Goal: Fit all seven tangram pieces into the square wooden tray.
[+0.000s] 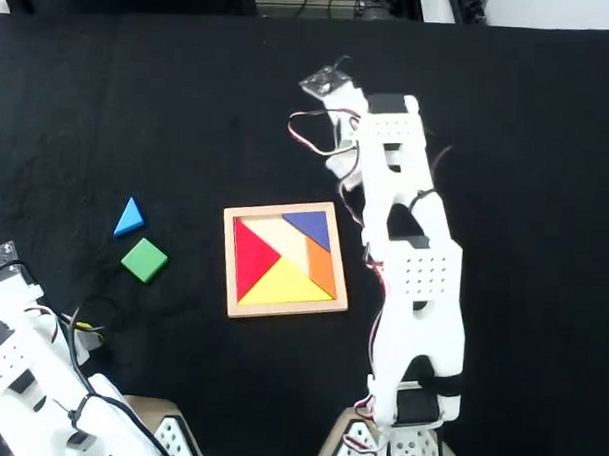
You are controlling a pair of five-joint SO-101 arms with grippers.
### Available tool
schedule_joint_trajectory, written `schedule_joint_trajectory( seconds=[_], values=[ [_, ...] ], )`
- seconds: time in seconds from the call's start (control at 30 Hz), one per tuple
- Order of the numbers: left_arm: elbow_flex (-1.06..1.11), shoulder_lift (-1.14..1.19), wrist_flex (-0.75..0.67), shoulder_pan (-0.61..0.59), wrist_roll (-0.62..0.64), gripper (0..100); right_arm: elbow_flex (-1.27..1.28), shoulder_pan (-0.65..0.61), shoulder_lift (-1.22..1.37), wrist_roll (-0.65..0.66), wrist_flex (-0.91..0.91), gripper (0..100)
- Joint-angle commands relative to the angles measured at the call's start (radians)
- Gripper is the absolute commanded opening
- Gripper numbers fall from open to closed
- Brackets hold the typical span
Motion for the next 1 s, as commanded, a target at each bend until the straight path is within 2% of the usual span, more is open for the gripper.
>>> schedule_joint_trajectory(
  seconds=[0.0,0.3,0.47,0.77,0.97],
  values=[
    [-0.005,-0.009,-0.015,0.010,-0.005,27,-0.064,-0.032,-0.028,0.003,0.155,13.8],
    [-0.005,-0.009,-0.017,0.007,-0.005,27,-0.061,-0.034,-0.061,-0.005,0.345,13.6],
    [-0.005,-0.009,-0.017,0.007,-0.006,27,0.081,-0.023,-0.108,-0.006,0.351,13.5],
    [-0.005,-0.009,-0.017,0.008,-0.006,27,0.447,0.043,-0.489,0.002,0.325,13.4],
    [-0.005,-0.009,-0.017,0.008,-0.006,27,0.685,0.031,-0.679,-0.005,0.140,13.4]
  ],
)
